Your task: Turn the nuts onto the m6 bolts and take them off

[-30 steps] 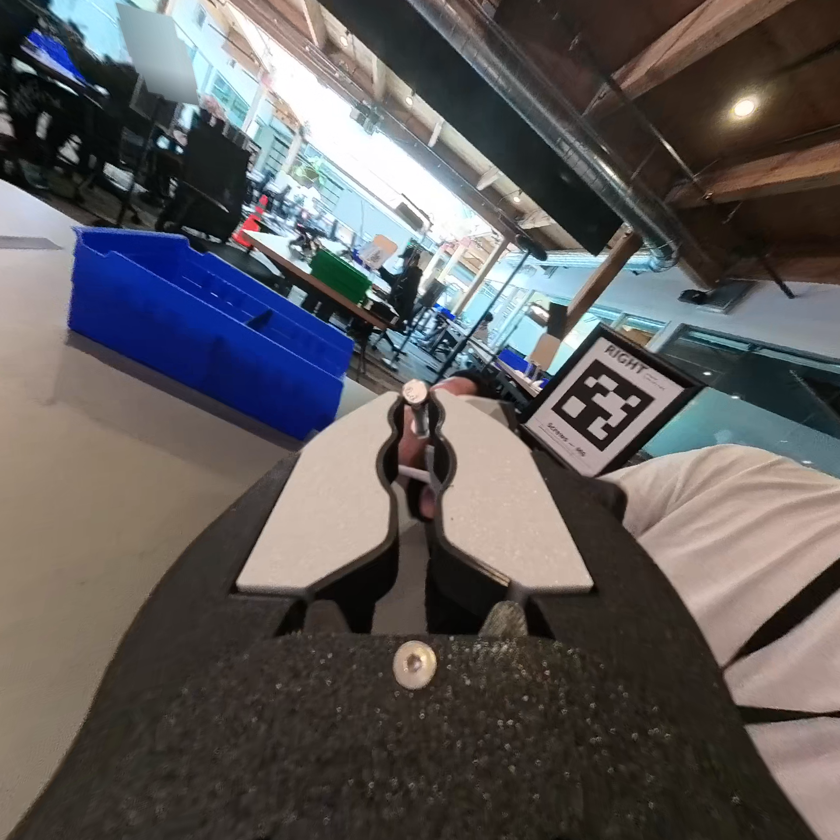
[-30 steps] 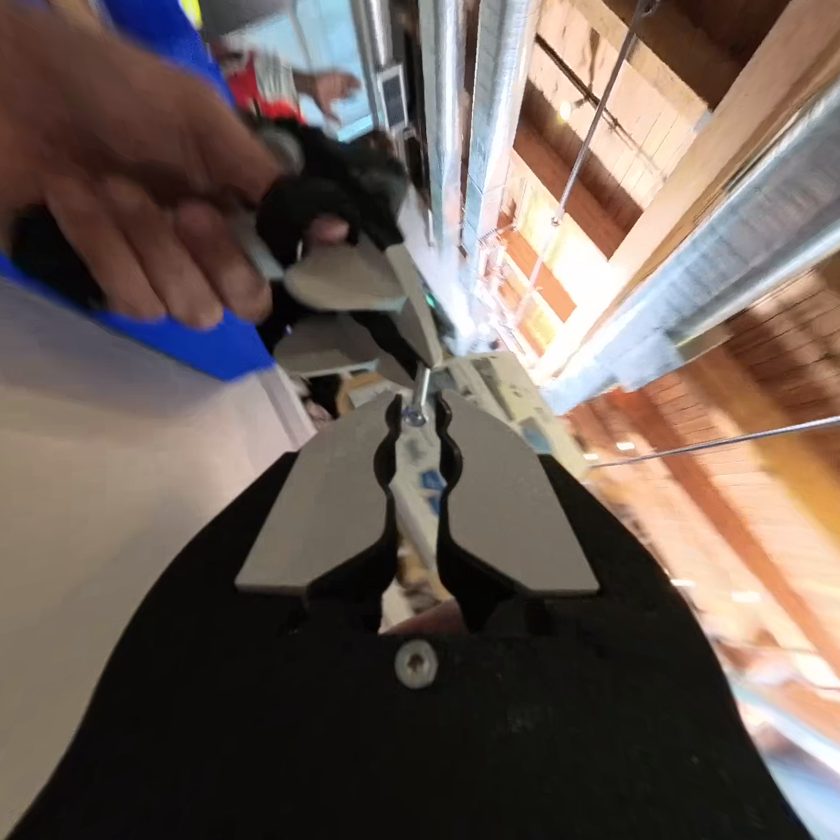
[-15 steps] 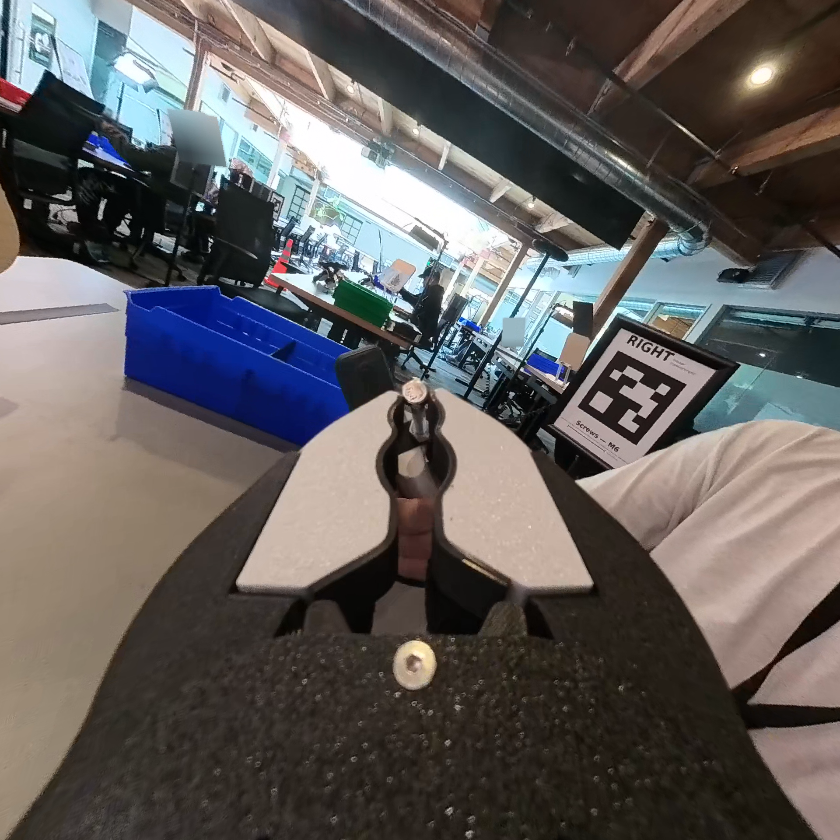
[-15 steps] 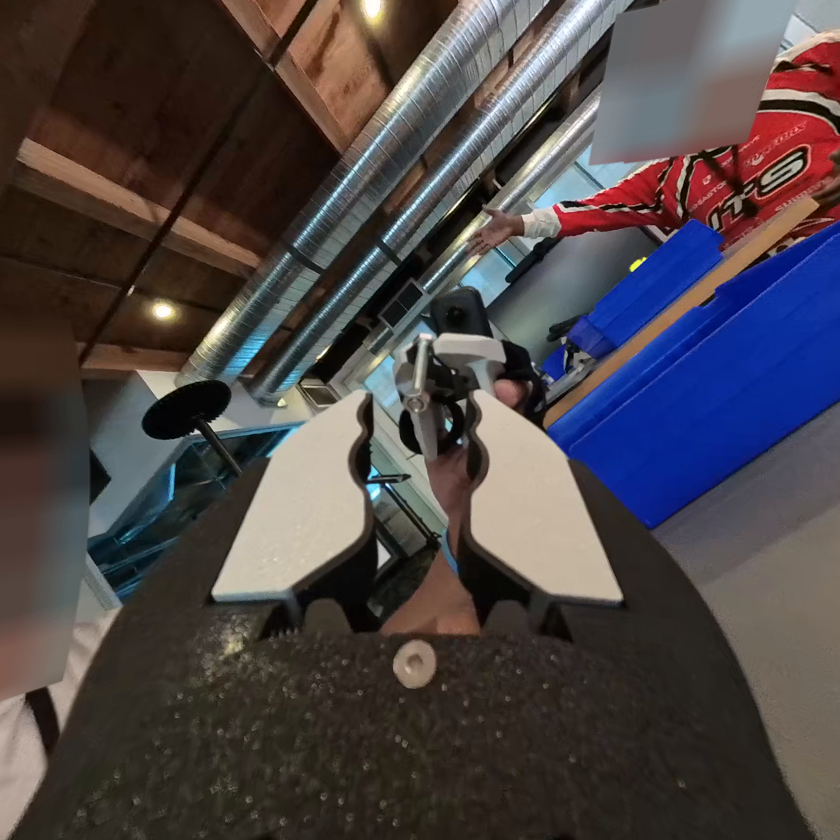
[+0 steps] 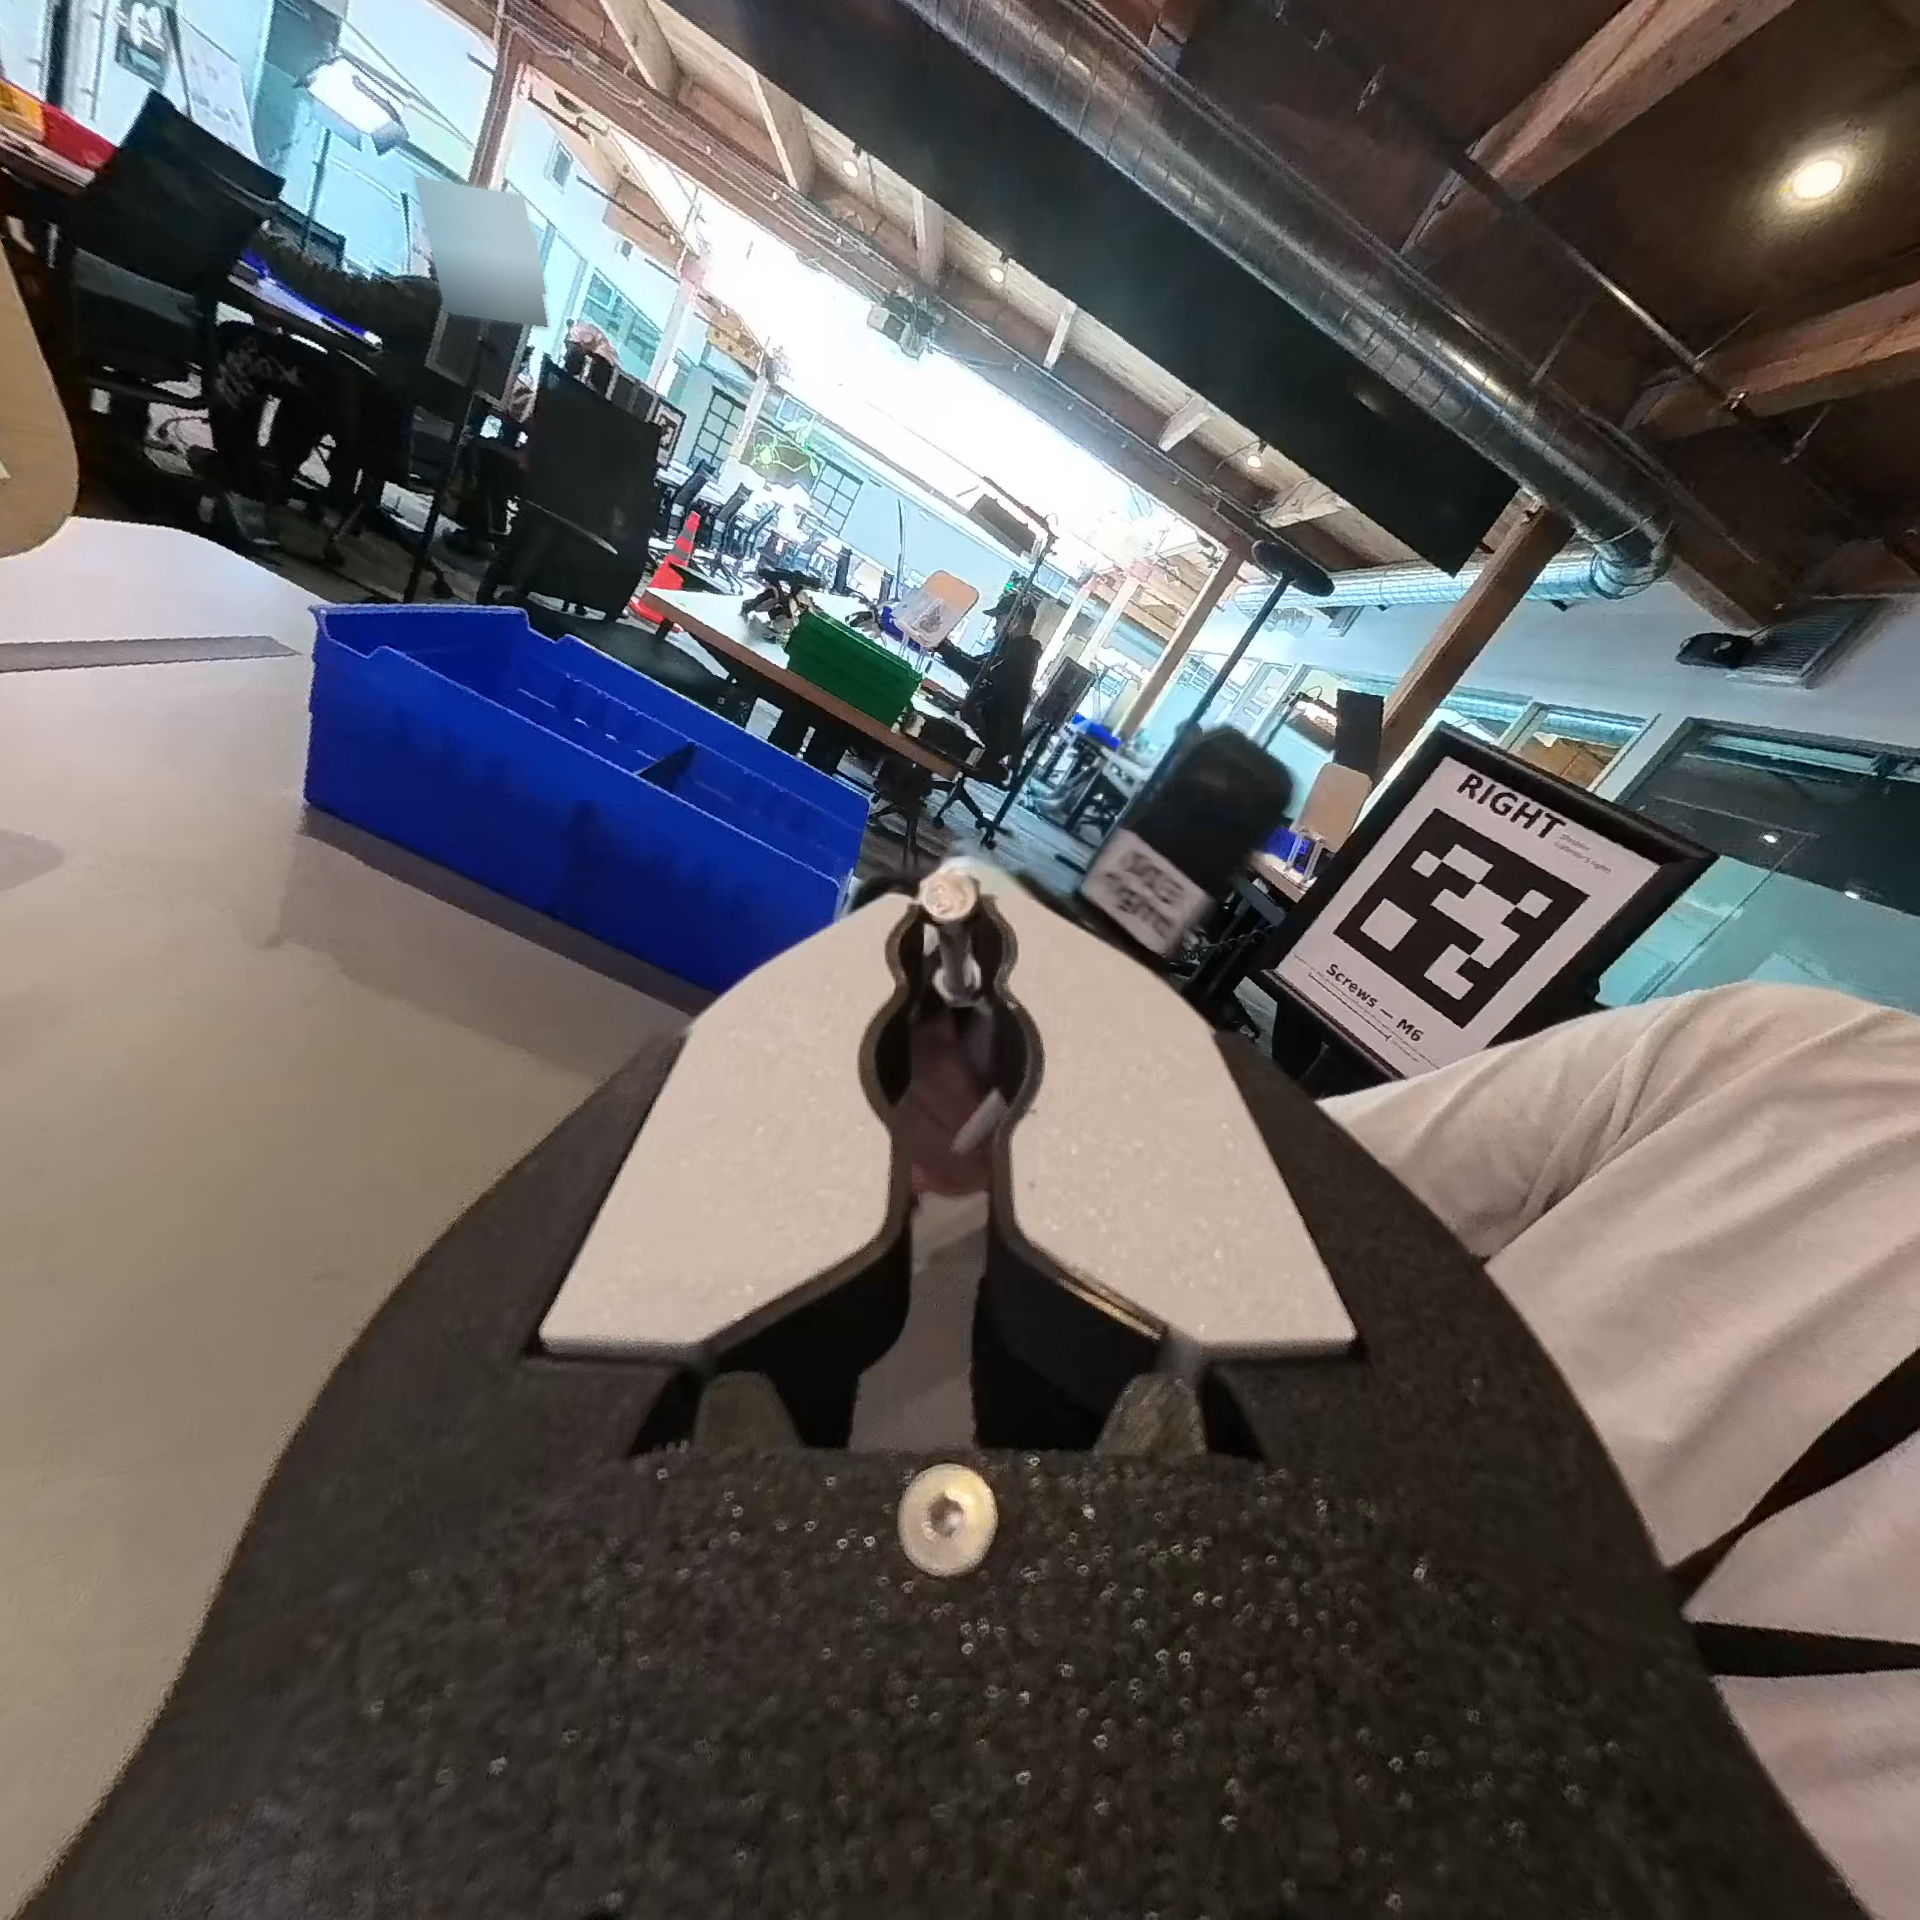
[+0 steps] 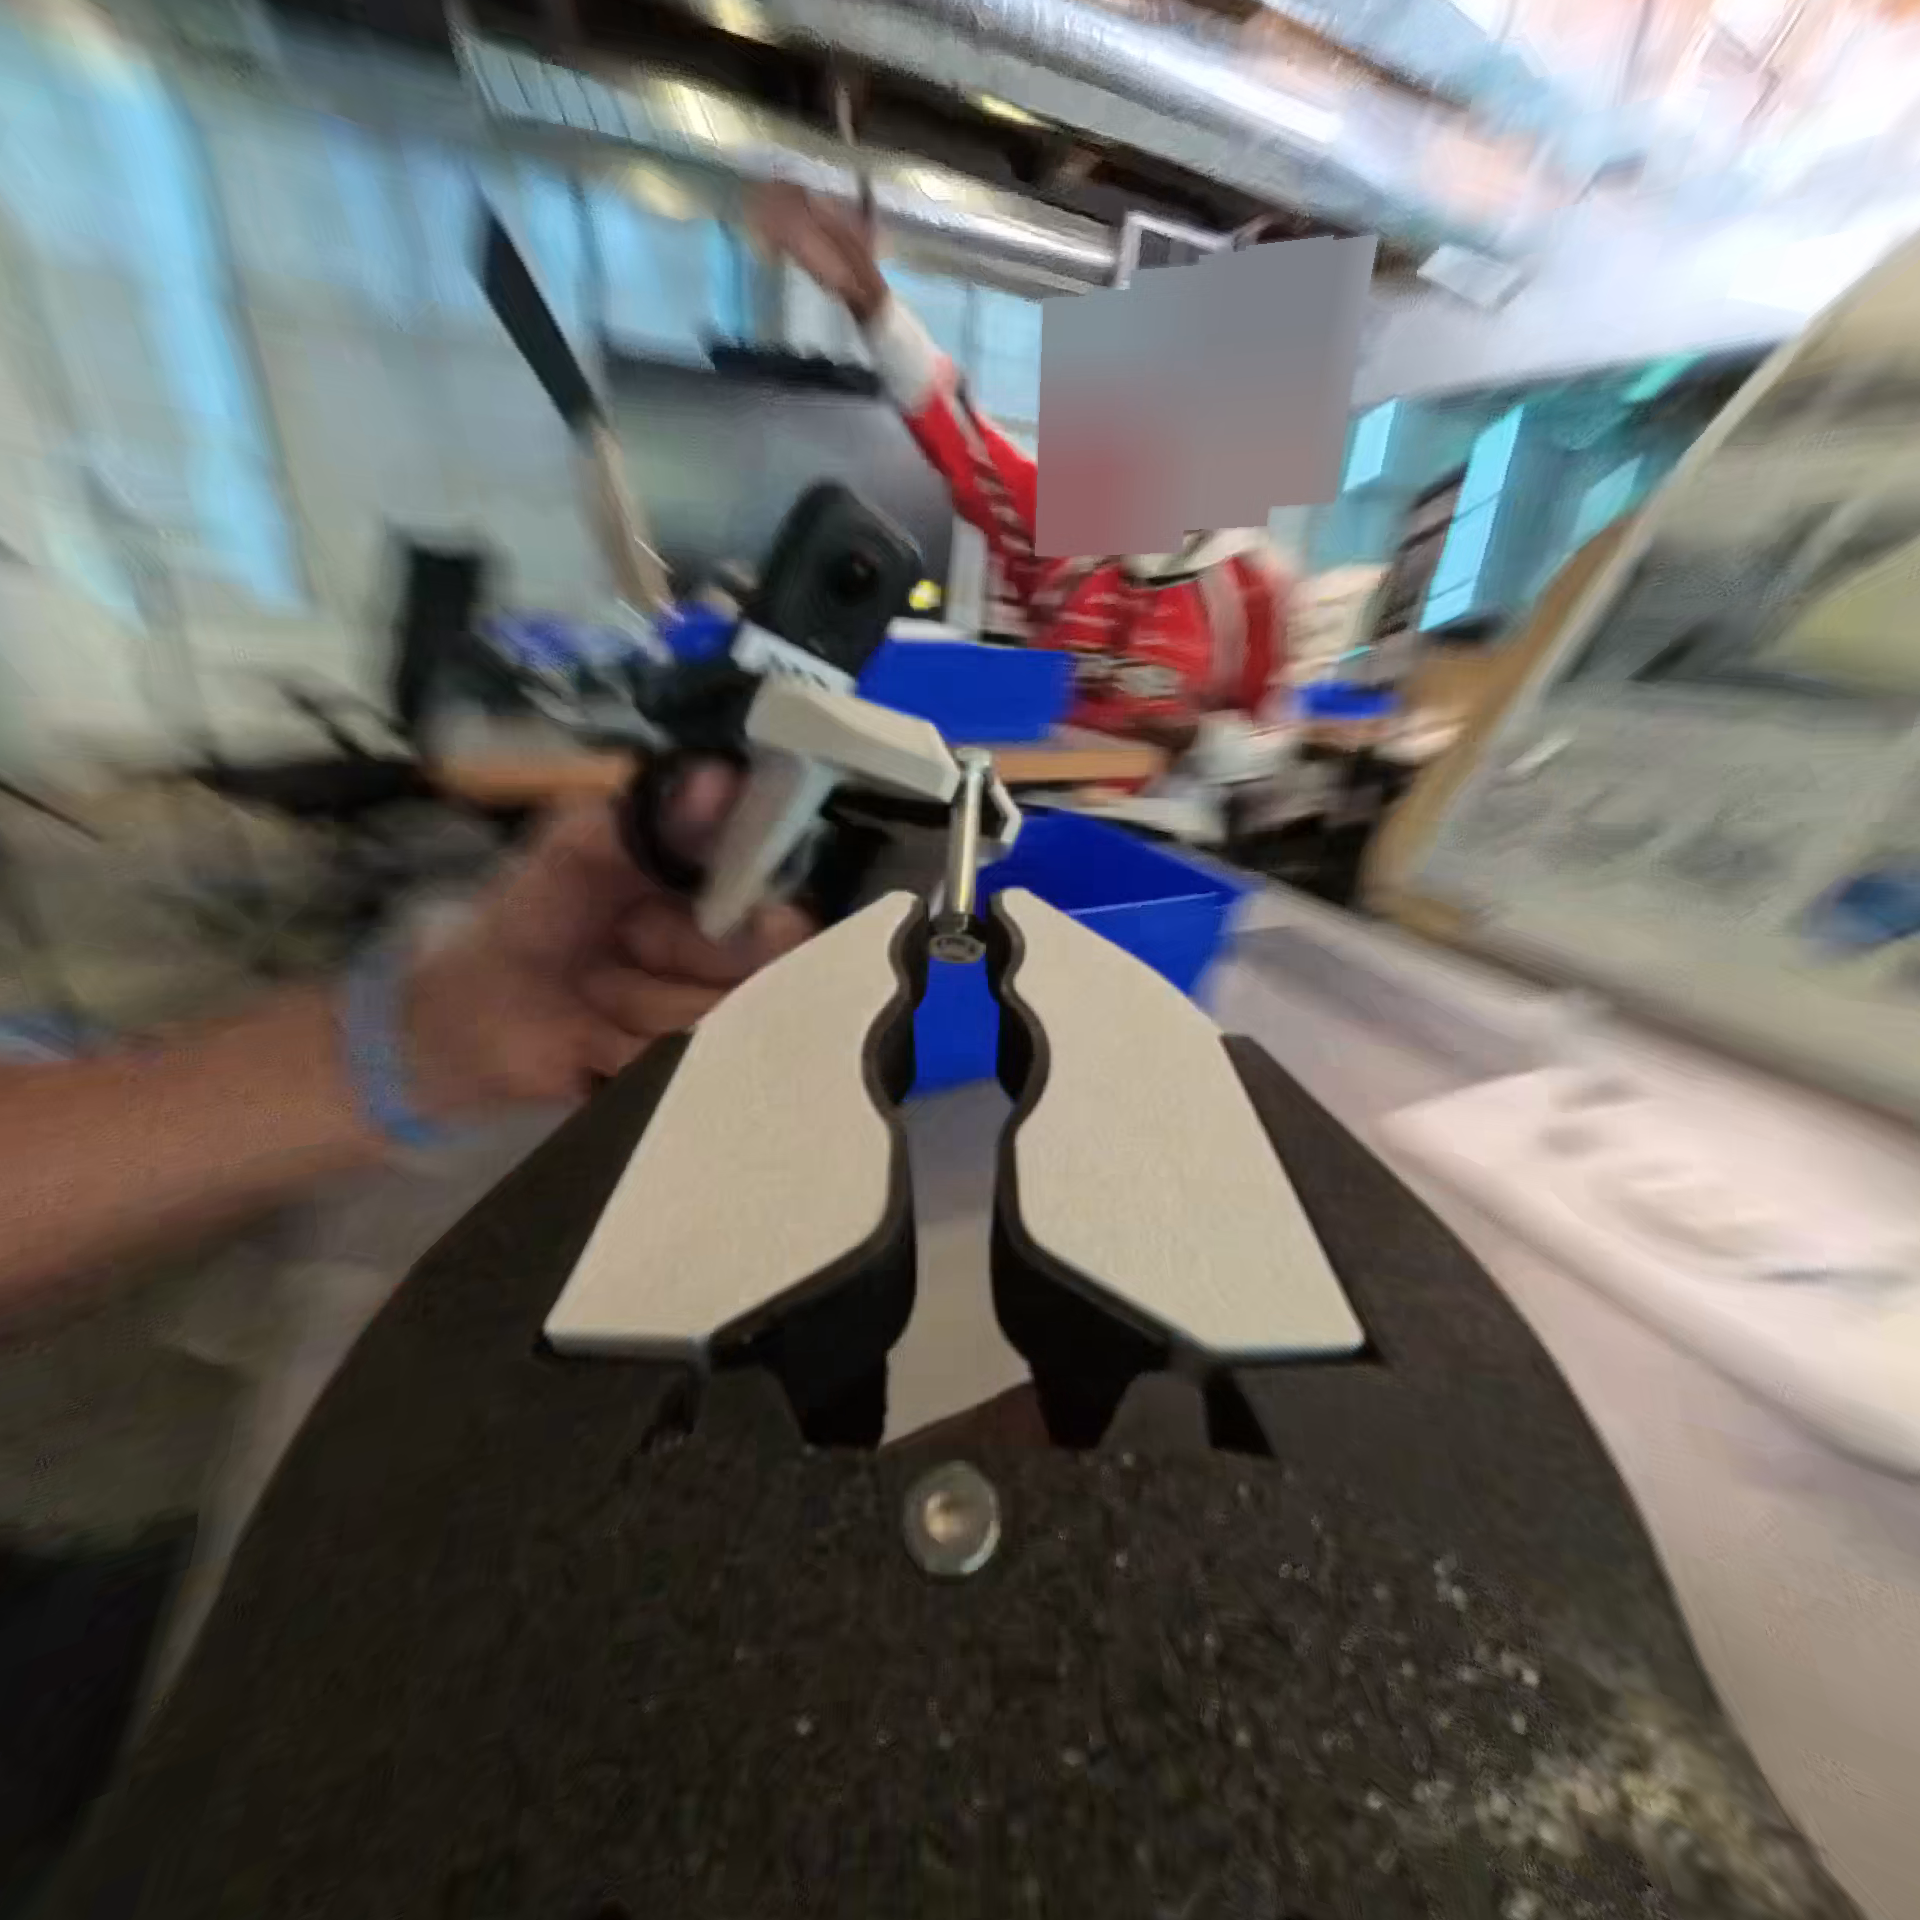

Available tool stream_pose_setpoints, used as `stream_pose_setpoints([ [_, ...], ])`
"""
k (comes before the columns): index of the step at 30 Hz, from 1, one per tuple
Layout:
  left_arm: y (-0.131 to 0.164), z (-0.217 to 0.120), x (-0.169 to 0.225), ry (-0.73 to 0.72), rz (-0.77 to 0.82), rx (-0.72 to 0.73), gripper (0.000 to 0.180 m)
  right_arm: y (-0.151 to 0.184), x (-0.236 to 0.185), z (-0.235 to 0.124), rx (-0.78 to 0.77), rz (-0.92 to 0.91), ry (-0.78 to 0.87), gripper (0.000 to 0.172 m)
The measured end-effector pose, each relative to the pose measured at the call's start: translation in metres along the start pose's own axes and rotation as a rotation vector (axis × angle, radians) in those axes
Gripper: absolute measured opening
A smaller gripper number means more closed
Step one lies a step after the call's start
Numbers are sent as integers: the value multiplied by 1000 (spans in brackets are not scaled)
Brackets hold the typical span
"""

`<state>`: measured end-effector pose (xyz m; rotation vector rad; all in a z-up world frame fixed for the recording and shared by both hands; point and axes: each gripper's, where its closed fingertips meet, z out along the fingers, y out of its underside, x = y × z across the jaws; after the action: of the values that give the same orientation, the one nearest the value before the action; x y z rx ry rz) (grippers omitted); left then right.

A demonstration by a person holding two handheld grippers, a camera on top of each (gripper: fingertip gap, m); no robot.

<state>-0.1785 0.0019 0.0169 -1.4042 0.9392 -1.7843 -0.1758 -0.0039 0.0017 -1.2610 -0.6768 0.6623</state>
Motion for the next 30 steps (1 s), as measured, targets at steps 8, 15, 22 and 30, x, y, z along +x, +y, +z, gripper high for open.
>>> stream_pose_setpoints([
  [8,1,4,0,-11,-3,-22,9,3,-3,-3,-145,-1143,383,10],
  [15,-4,6,8,7,56,-7,9,-15,-2,-16,127,62,-20,35],
  [22,-2,8,5,13,52,-21,9,1,-10,-7,189,740,-298,33],
  [30,2,10,-2,-1,7,-36,9,12,2,-7,69,97,42,9],
])
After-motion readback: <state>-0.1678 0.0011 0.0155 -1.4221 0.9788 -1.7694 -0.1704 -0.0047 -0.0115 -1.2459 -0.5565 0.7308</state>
